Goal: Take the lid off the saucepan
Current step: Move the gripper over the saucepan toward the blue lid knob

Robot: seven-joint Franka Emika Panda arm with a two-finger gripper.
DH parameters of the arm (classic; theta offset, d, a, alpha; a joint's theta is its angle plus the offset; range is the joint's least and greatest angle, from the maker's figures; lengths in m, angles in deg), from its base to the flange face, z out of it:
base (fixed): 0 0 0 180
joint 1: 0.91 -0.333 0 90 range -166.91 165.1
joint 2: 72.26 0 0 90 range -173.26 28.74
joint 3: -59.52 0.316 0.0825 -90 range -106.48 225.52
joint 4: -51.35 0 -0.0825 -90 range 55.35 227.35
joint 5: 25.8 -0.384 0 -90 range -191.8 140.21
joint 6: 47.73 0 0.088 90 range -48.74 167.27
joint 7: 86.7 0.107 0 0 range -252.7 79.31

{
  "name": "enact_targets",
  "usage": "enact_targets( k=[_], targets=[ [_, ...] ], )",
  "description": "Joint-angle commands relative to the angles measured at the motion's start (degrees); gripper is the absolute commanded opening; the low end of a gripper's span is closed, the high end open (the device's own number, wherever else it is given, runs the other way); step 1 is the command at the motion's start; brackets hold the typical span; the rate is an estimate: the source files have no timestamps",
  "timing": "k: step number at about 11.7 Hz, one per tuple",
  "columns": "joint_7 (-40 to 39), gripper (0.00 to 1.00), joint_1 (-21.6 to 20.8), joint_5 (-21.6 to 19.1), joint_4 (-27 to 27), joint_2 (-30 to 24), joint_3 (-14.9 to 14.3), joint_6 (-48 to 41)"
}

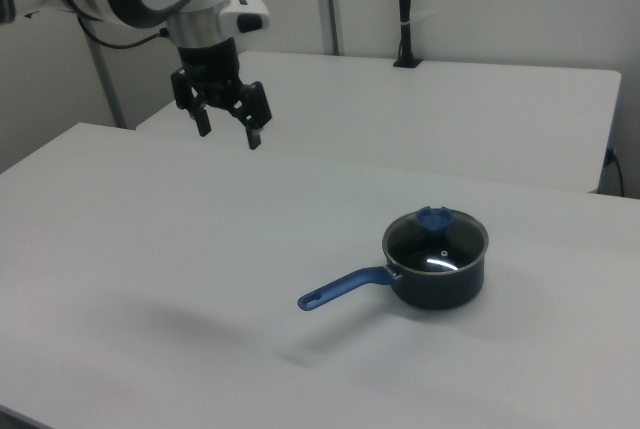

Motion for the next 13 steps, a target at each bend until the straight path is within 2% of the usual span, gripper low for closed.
enact_targets(
  k=[1,3,5,8,13],
  targets=[
    [-8.7,1.0,3.0,-0.2,0.6,1.3,-0.5,6.5],
    [-8.7,1.0,5.6,3.2,1.2,2.7,-0.5,11.3],
    [-7.6,1.0,9.4,3.1,1.2,6.3,-0.5,19.4],
    [-6.9,1.0,12.2,3.1,2.3,13.3,-0.5,32.7],
    [-6.9,1.0,15.1,3.4,3.4,19.7,-0.6,44.6]
  ],
)
